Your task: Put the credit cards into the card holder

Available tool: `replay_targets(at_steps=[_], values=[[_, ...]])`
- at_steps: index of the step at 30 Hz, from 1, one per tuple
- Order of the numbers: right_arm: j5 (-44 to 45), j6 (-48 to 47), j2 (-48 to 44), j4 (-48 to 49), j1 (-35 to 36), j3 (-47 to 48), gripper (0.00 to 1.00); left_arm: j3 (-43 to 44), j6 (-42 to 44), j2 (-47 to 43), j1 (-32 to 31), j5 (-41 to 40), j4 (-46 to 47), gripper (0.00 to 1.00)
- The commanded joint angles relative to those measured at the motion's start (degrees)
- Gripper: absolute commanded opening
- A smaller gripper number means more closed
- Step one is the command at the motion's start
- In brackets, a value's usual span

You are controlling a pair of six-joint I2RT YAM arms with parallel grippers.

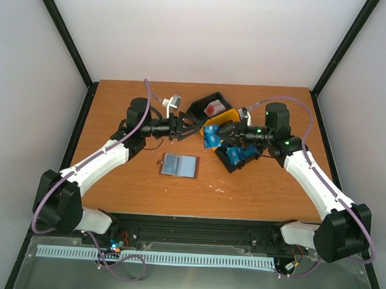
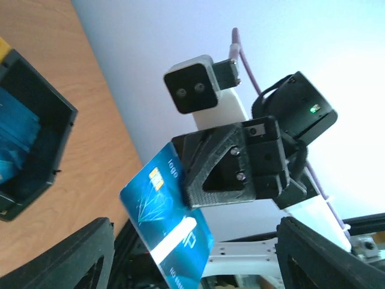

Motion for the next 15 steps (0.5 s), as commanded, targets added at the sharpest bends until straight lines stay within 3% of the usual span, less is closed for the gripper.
replay_targets(at_steps=[1, 9, 15], values=[[-2.7, 3.7, -0.4, 5.2, 1.4, -1.1, 0.03, -0.4, -10.0, 0.7, -1.0, 3.4, 6.1, 0.7], [-2.3, 3.6, 1.1, 9.2, 3.1, -3.3, 0.03, -2.8, -9.0, 1.8, -2.2, -0.4, 2.2, 0.47], [-2.1, 1.1, 2.0, 9.1, 3.6, -4.5, 0.03, -3.0, -8.8, 2.3, -2.1, -0.7, 3.9, 0.11]])
